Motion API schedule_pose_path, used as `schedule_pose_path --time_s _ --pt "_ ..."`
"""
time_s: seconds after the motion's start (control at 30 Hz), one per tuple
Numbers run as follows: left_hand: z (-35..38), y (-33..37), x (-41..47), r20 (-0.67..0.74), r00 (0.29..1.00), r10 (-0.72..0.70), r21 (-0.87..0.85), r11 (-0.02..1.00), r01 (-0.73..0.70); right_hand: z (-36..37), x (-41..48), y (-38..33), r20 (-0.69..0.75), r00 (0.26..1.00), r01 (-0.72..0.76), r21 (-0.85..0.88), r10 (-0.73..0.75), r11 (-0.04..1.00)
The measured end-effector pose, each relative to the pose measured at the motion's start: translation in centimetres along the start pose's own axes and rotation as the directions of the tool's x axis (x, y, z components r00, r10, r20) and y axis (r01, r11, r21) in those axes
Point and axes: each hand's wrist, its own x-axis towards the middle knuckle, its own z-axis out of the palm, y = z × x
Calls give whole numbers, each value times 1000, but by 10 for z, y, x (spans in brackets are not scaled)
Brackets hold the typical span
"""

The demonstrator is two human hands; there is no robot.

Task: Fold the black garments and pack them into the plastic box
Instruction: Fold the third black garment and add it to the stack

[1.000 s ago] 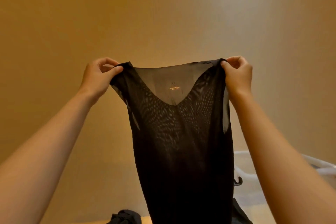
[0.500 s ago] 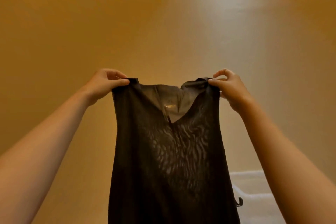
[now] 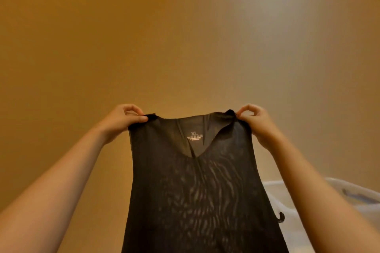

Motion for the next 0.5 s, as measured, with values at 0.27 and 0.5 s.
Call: schedule_pose_path --time_s 0.27,0.5 --pt "101 -195 26 76 969 -236 108 968 227 68 -11 205 95 936 -324 -142 338 936" --pt "158 -336 27 50 927 -371 155 920 360 113 -34 354 165 827 -481 -287 538 828"
